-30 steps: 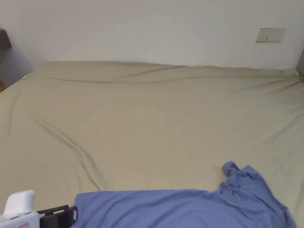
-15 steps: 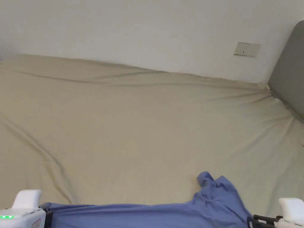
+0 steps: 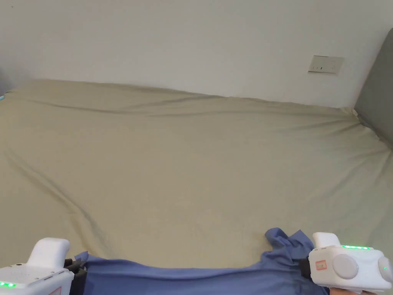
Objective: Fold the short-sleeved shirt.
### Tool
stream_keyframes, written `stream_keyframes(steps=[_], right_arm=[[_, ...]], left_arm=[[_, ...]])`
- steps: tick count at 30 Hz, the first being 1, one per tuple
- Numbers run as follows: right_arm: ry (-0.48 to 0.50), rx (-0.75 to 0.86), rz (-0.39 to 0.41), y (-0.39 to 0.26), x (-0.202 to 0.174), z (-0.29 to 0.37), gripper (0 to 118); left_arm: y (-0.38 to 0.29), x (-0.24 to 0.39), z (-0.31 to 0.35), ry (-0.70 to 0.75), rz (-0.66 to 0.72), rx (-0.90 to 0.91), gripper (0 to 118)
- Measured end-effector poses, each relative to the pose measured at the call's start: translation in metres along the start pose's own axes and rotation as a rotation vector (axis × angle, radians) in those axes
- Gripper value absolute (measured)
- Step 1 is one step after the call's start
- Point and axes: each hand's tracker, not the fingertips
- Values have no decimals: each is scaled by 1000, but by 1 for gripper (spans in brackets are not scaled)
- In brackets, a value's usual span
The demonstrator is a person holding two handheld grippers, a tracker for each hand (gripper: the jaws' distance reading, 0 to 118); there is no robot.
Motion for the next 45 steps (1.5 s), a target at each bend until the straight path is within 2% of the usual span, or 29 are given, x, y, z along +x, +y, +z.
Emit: stream_keyframes(steps=[4, 6, 8, 10, 14, 17, 20, 24, 26, 31, 32, 34, 35, 37, 38, 39, 42, 45], right_arm=[[96, 112, -78, -12, 12, 57, 3], [117, 137, -70, -26, 21, 88, 3], [134, 165, -58, -49, 32, 119, 3], [167, 191, -75, -74, 46, 147, 3], [219, 177, -122, -138, 69, 186, 3], [216, 143, -105, -184, 70, 193, 3], [169, 29, -64, -226, 62, 173, 3], [155, -47, -88, -260, 66, 145, 3], [182, -69, -141, -267, 68, 142, 3], [174, -64, -145, -270, 67, 129, 3], [164, -66, -132, -270, 64, 128, 3], [139, -50, -101, -268, 57, 128, 6], [115, -28, -59, -269, 53, 133, 9], [89, 52, -50, -275, 47, 148, 21], [129, 115, -82, -281, 47, 161, 32], [153, 152, -108, -284, 48, 172, 38], [218, 252, -223, -296, 52, 209, 45], [164, 350, -263, -304, 52, 241, 45]], left_arm=[[-2, 0, 29, -38, -84, 53, 2], [-8, -3, 47, -58, -146, 69, 3], [-23, -2, 70, -58, -269, 91, 2], [-37, -6, 89, -60, -343, 86, 2], [-67, -26, 112, -124, -284, 13, 2], [-90, -26, 115, -142, -263, -50, 2], [-115, -21, 103, -168, -286, -130, 2], [-144, -21, 78, -174, -321, -284, 3], [-156, -24, 71, -206, -273, -322, 2], [-164, -54, 53, -230, -77, -271, 3], [-164, -56, 53, -235, -78, -277, 7], [-164, -58, 58, -235, -89, -271, 25], [-164, -59, 65, -231, -88, -260, 35], [-163, -73, 74, -250, -51, -217, 79], [-163, -85, 78, -301, 9, -198, 99], [-162, -95, 82, -332, 64, -184, 108], [-158, -138, 79, -422, 328, -133, 110], [-156, -148, 60, -469, 497, -192, 110]])
